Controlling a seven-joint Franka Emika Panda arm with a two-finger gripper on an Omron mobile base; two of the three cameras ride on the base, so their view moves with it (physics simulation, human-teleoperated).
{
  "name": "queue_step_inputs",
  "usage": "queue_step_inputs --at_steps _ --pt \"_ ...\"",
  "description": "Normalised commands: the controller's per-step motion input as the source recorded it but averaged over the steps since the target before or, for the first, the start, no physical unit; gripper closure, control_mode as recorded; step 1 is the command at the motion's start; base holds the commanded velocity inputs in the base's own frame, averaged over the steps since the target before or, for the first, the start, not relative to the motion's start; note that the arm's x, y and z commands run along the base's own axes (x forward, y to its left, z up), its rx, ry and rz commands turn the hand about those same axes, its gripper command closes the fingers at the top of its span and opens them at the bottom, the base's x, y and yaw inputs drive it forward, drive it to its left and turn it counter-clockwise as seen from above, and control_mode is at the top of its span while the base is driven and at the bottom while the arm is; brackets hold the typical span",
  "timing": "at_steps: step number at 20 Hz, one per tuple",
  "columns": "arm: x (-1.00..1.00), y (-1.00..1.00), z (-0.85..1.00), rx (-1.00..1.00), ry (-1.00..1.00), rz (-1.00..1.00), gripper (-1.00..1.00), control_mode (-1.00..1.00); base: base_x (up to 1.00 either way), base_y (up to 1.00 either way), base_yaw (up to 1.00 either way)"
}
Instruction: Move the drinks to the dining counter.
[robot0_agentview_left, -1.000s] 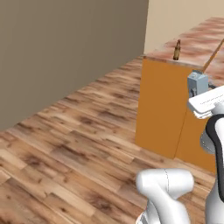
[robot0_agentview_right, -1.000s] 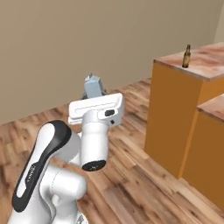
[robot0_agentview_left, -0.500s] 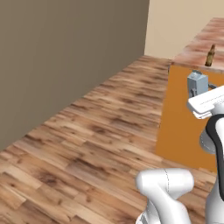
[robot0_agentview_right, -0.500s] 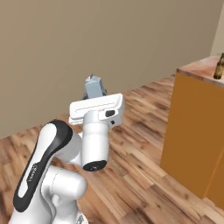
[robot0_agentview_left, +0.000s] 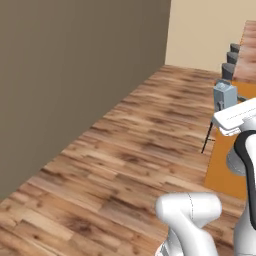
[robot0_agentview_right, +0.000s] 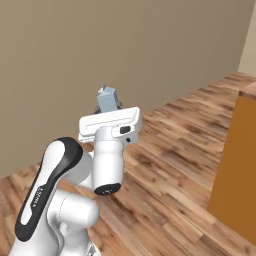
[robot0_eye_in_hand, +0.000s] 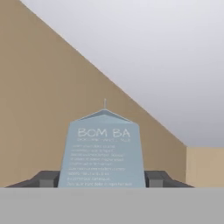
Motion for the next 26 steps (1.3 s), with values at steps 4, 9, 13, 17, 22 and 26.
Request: queue_step_inputs --at_steps 4,9,13,17,22,26 --pt "0.00 0.00 0.00 0.00 0.00 0.00 1.00 1.00 0.87 1.00 -0.23" --pt "0.00 0.00 0.00 0.00 0.00 0.00 1.00 1.00 1.00 1.00 -0.37" --pt "0.00 0.00 0.00 0.00 0.00 0.00 1.00 1.00 0.72 0.79 -0.69" --pt "0.00 0.00 0.00 0.00 0.00 0.00 1.00 1.00 0.42 0.52 -0.83" --pt "0.00 0.00 0.00 0.00 0.00 0.00 1.00 1.00 0.22 0.35 -0.89" --pt "0.00 0.00 0.00 0.00 0.00 0.00 1.00 1.00 0.31 0.44 -0.84"
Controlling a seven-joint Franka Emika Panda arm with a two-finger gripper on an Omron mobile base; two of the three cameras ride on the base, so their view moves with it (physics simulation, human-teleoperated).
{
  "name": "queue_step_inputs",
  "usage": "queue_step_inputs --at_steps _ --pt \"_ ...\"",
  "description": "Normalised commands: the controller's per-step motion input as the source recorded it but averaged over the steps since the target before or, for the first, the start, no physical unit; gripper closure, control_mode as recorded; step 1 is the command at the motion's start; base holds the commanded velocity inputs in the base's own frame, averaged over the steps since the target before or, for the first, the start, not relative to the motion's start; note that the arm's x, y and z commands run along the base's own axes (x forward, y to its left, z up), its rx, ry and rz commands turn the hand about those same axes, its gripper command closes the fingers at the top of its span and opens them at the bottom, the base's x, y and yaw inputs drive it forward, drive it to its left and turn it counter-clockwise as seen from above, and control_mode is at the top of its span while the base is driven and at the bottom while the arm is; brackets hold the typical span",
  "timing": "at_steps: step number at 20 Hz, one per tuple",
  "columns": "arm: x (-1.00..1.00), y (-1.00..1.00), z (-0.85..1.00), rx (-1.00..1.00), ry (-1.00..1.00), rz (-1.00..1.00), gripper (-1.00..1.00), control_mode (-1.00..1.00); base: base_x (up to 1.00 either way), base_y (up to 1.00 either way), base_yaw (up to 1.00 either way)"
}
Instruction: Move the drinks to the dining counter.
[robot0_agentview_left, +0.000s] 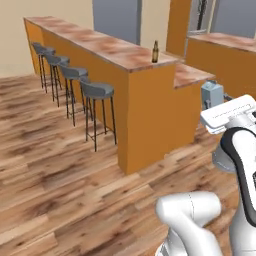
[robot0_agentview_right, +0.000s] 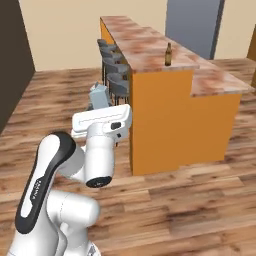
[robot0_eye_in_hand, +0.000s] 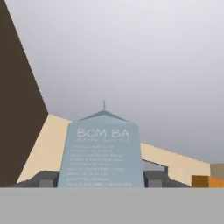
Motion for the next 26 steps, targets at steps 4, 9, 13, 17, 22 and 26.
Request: queue_step_inputs --at_steps 4,9,13,17,22,26 --pt "0.00 0.00 0.00 0.00 0.00 0.00 1.00 1.00 0.92 0.95 -0.46" --pt "0.00 0.00 0.00 0.00 0.00 0.00 1.00 1.00 1.00 1.00 -0.40" --pt "0.00 0.00 0.00 0.00 0.00 0.00 1.00 1.00 0.88 1.00 -0.33" --pt "0.00 0.00 0.00 0.00 0.00 0.00 1.00 1.00 0.71 1.00 -0.32" --pt "0.00 0.00 0.00 0.00 0.00 0.00 1.00 1.00 0.62 1.00 -0.27" --pt "0.00 0.00 0.00 0.00 0.00 0.00 1.00 1.00 0.80 1.00 -0.25"
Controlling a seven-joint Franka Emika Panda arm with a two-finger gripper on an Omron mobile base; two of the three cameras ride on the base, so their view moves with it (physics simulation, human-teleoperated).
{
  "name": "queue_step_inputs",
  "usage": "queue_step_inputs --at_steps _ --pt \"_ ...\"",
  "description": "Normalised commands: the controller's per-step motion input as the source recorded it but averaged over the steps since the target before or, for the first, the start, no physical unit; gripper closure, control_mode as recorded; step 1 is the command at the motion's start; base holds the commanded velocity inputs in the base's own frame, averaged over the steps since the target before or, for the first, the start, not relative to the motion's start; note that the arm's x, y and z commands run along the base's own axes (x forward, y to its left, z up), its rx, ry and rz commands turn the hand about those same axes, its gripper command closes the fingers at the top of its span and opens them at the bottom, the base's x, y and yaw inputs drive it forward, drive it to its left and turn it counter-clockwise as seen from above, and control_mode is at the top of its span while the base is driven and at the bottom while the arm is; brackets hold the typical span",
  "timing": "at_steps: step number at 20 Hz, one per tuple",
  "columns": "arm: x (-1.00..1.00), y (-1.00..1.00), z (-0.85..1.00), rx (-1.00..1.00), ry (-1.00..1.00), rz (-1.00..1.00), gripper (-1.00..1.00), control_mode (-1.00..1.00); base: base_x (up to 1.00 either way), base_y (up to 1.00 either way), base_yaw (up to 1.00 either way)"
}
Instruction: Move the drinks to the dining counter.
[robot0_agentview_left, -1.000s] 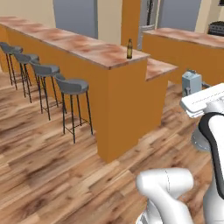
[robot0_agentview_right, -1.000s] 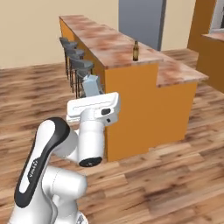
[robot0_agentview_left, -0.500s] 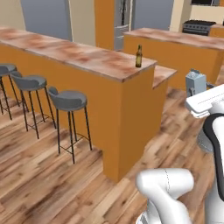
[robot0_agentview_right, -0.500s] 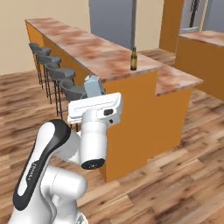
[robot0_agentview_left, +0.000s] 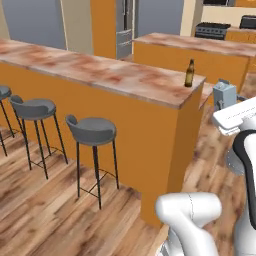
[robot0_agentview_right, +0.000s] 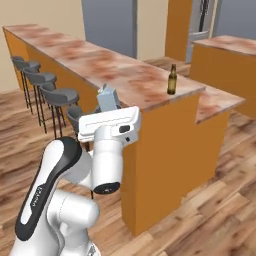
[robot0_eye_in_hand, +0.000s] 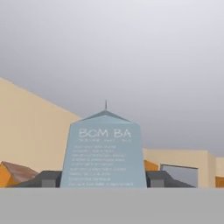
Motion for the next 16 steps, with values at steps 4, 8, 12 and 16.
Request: queue_step_inputs --at_steps 4,8,12,16 --pt "0.00 0.00 0.00 0.00 0.00 0.00 1.00 1.00 0.92 1.00 -0.27" --pt "0.00 0.00 0.00 0.00 0.00 0.00 1.00 1.00 0.87 0.99 -0.28" --pt "0.00 0.00 0.00 0.00 0.00 0.00 1.00 1.00 1.00 0.62 -0.31" --pt "0.00 0.00 0.00 0.00 0.00 0.00 1.00 1.00 0.89 0.50 -0.33"
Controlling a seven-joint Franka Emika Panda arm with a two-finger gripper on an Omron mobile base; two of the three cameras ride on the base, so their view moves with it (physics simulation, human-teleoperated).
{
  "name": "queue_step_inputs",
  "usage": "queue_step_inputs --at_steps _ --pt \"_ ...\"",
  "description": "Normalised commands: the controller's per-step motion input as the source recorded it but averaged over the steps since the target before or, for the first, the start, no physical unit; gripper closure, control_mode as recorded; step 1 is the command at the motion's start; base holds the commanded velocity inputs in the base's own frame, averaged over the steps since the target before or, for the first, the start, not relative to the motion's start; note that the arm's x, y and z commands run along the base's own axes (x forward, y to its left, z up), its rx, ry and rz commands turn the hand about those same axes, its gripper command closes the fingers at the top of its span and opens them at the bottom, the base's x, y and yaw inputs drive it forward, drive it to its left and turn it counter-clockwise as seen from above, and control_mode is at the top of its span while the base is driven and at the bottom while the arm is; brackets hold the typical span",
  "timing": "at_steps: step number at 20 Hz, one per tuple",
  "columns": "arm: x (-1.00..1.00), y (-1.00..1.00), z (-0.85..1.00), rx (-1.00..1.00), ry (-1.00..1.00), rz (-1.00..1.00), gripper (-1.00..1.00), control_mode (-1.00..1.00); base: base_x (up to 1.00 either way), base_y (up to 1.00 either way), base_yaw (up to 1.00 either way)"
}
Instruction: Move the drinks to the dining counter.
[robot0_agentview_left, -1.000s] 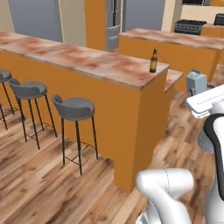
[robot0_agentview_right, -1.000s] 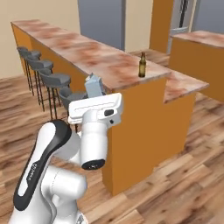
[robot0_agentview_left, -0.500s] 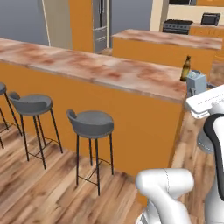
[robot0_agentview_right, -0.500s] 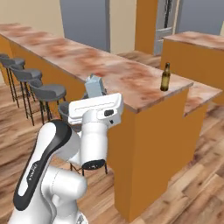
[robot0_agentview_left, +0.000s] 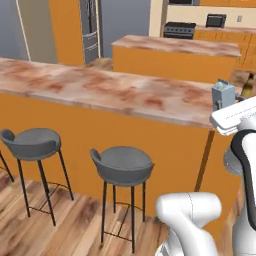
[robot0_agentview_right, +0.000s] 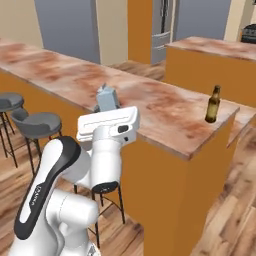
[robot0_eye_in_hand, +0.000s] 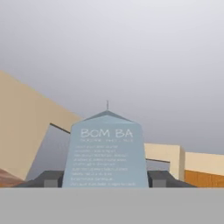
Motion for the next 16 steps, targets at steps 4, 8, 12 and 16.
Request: queue_step_inputs --at_steps 4,8,12,16 --pt "0.00 0.00 0.00 0.00 0.00 0.00 1.00 1.00 0.95 0.91 -0.34" --pt "0.00 0.00 0.00 0.00 0.00 0.00 1.00 1.00 1.00 0.50 -0.40" --pt "0.00 0.00 0.00 0.00 0.00 0.00 1.00 1.00 1.00 0.27 -0.38" --pt "0.00 0.00 0.00 0.00 0.00 0.00 1.00 1.00 1.00 0.00 -0.34"
